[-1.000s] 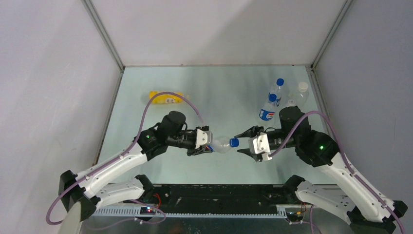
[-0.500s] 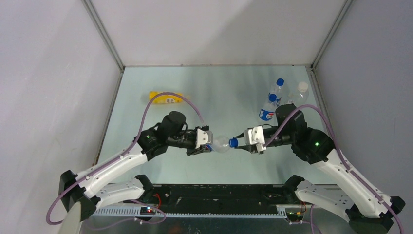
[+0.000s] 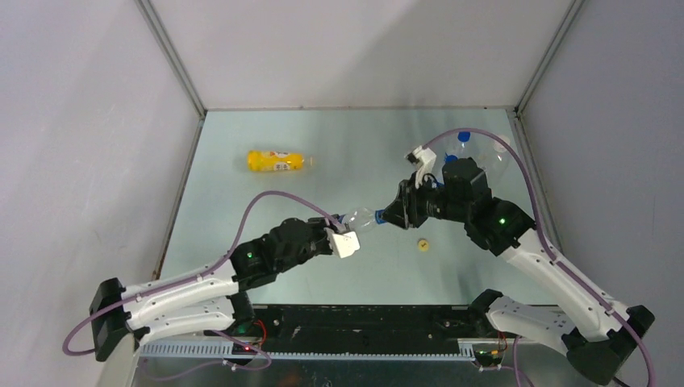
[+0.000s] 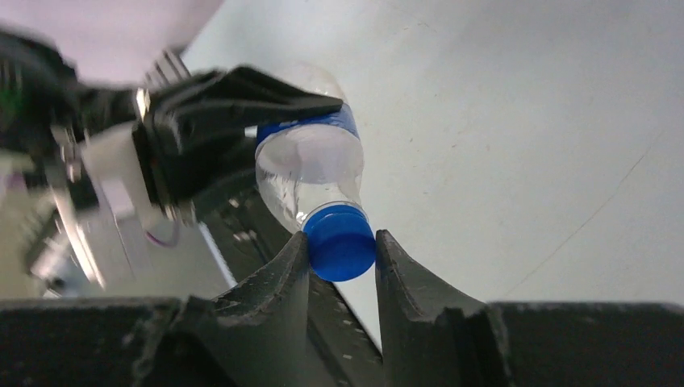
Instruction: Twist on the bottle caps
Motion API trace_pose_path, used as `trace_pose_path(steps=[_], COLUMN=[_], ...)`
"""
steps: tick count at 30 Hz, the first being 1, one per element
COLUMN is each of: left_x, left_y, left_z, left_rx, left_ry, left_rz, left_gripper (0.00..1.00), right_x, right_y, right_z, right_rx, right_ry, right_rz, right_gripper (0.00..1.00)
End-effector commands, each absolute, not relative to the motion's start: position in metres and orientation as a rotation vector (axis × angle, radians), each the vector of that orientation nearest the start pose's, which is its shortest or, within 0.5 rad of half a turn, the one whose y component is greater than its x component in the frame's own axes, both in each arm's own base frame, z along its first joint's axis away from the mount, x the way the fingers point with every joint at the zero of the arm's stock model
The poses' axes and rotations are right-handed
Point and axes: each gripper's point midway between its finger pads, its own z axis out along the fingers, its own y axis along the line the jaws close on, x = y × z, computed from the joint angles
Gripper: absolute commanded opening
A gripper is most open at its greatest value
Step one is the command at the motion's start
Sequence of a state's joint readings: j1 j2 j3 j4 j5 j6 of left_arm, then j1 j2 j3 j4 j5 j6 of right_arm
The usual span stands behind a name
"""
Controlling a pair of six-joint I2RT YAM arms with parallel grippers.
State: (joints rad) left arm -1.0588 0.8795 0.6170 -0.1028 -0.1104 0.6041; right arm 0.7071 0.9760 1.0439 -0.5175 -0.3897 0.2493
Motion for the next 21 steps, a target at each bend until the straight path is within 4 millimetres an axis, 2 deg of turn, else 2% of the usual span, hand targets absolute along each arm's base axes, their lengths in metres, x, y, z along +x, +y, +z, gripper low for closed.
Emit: trace_pose_path(steps=[1, 3, 5, 6, 8, 10, 11, 12, 13, 14, 15, 16, 17, 18, 21], left_x=[0.211, 0.212, 0.212, 0.212, 0.211, 0.208, 0.200, 0.203, 0.191, 0.194, 0.184, 0.182, 0.172, 0.169, 0.153], left_y=[-0.268, -0.265, -0.262, -0.260, -0.256, -0.254, -0.257, -0.254, -0.258, -0.257, -0.259, -0.262, -0.263, -0.266, -0.271], left_z=[0.256, 0.248, 0.239, 0.234, 0.227, 0.216, 0.210, 0.213, 0.205, 0.210, 0.205, 0.210, 0.206, 0.211, 0.208], left_rx=[1.168, 1.181, 1.189, 1.198, 1.215, 1.254, 1.309, 1.297, 1.363, 1.355, 1.410, 1.422, 1.468, 1.485, 1.565], left_ry=[1.186, 1.209, 1.232, 1.248, 1.282, 1.324, 1.335, 1.355, 1.364, 1.380, 1.393, 1.397, 1.406, 1.402, 1.408], left_rz=[-0.066, -0.052, -0.046, -0.045, -0.074, -0.141, -0.200, -0.231, -0.311, -0.344, -0.428, -0.472, -0.553, -0.591, -0.715], left_gripper=[0.03, 0.03, 0.02, 0.02, 0.01, 0.01, 0.01, 0.01, 0.01, 0.01, 0.01, 0.02, 0.02, 0.02, 0.02], right_x=[0.217, 0.219, 0.218, 0.215, 0.207, 0.198, 0.187, 0.185, 0.174, 0.173, 0.163, 0.161, 0.152, 0.151, 0.136], right_y=[0.255, 0.252, 0.251, 0.252, 0.252, 0.249, 0.248, 0.245, 0.243, 0.241, 0.238, 0.236, 0.234, 0.233, 0.231], right_z=[0.285, 0.288, 0.295, 0.301, 0.309, 0.315, 0.319, 0.320, 0.321, 0.322, 0.321, 0.321, 0.318, 0.317, 0.311], right_rx=[-0.168, -0.153, -0.237, -0.301, -0.500, -0.776, -0.866, -0.986, -1.062, -1.165, -1.232, -1.317, -1.375, -1.442, -1.564], right_ry=[2.126, 2.119, 2.071, 2.036, 1.933, 1.768, 1.708, 1.615, 1.559, 1.461, 1.413, 1.324, 1.282, 1.202, 1.091], right_rz=[1.106, 1.124, 1.119, 1.127, 1.089, 0.998, 1.001, 0.935, 0.932, 0.862, 0.855, 0.794, 0.793, 0.739, 0.699], right_gripper=[0.00, 0.00, 0.08, 0.18, 0.38, 0.49, 0.51, 0.56, 0.58, 0.61, 0.63, 0.63, 0.65, 0.65, 0.67])
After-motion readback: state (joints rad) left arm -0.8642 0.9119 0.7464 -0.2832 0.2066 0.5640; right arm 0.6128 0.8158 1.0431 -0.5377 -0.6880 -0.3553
